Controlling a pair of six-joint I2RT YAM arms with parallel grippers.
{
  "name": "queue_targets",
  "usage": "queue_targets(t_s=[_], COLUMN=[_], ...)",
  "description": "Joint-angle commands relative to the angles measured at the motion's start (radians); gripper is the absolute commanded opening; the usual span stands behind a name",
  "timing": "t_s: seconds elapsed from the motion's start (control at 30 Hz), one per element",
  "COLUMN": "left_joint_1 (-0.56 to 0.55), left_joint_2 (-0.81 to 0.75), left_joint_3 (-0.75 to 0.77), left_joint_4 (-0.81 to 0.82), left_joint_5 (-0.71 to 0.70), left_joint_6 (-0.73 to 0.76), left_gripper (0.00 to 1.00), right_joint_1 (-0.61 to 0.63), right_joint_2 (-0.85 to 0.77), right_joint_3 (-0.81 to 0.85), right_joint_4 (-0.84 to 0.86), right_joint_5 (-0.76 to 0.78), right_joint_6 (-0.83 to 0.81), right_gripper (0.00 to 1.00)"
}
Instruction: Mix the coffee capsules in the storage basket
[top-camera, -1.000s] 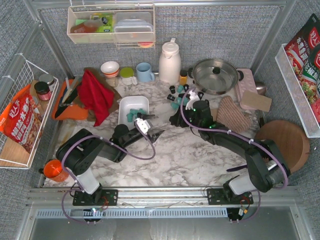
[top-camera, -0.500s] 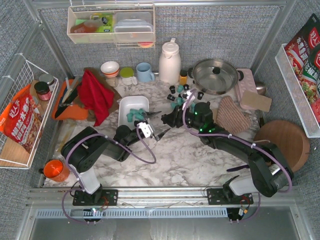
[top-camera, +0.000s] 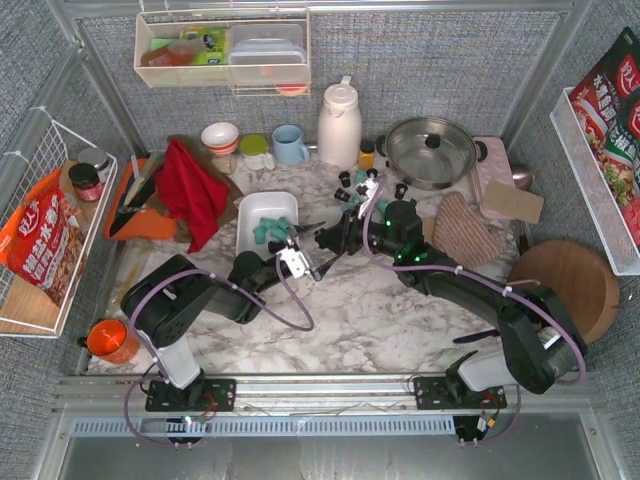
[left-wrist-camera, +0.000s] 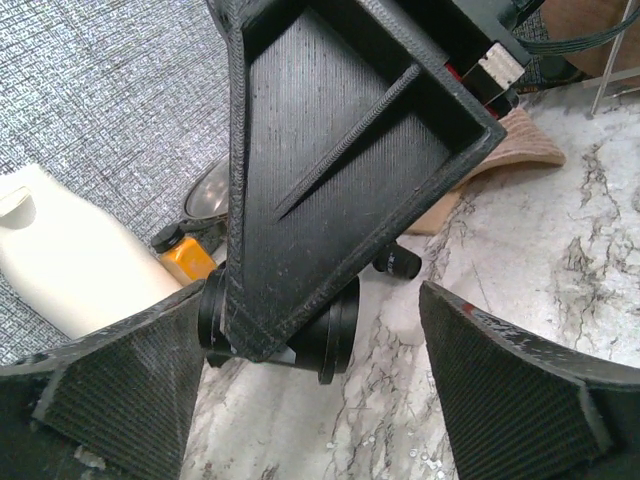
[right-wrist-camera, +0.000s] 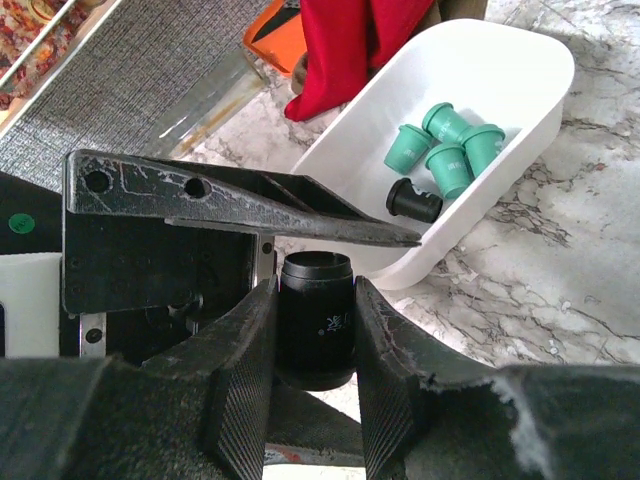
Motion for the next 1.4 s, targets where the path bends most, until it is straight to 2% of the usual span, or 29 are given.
queue_targets(t_s=[0.0,0.17,0.3,0.5,0.57,0.73,0.87,0.97,1.17,1.37], left_joint_1=[-0.003,-0.006,-0.006,-0.006,-0.006,0.018,0.057,0.090,0.144,0.177], left_joint_2=[-0.011,-0.014,-0.018,-0.025,-0.026,-0.051,-0.079,-0.115,-0.172,-0.150], left_joint_3=[0.005,0.002,-0.008,-0.040,-0.057,-0.090,-0.097,-0.093,0.023,0.155], left_joint_4=[0.037,0.040,0.041,0.039,0.036,-0.042,-0.141,-0.242,-0.623,-0.881], left_joint_5=[0.005,0.004,-0.032,-0.114,-0.155,-0.269,-0.346,-0.420,-0.484,-0.540], left_joint_6=[0.020,0.026,0.038,0.030,0.017,-0.052,-0.151,-0.219,-0.305,-0.343], left_gripper=[0.87,0.67,0.46,0.22,0.17,0.00,0.00,0.00,0.00,0.00], right_joint_1=[0.008,0.011,0.013,0.013,0.013,0.013,0.008,-0.006,-0.048,-0.073], right_joint_2=[0.007,0.016,0.021,-0.001,-0.020,-0.051,0.005,0.109,0.383,0.678], right_joint_3=[0.026,0.038,0.043,0.062,0.067,0.080,0.127,0.261,0.574,0.886], right_joint_4=[-0.035,-0.054,-0.069,-0.131,-0.163,-0.238,-0.318,-0.456,-0.757,-0.972], right_joint_5=[-0.025,-0.033,-0.036,-0.005,0.052,0.310,0.510,0.588,0.596,0.577], right_joint_6=[-0.022,-0.027,-0.034,-0.061,-0.076,-0.130,-0.229,-0.338,-0.498,-0.617], right_gripper=[0.22,0.22,0.25,0.49,0.54,0.58,0.58,0.58,0.57,0.52])
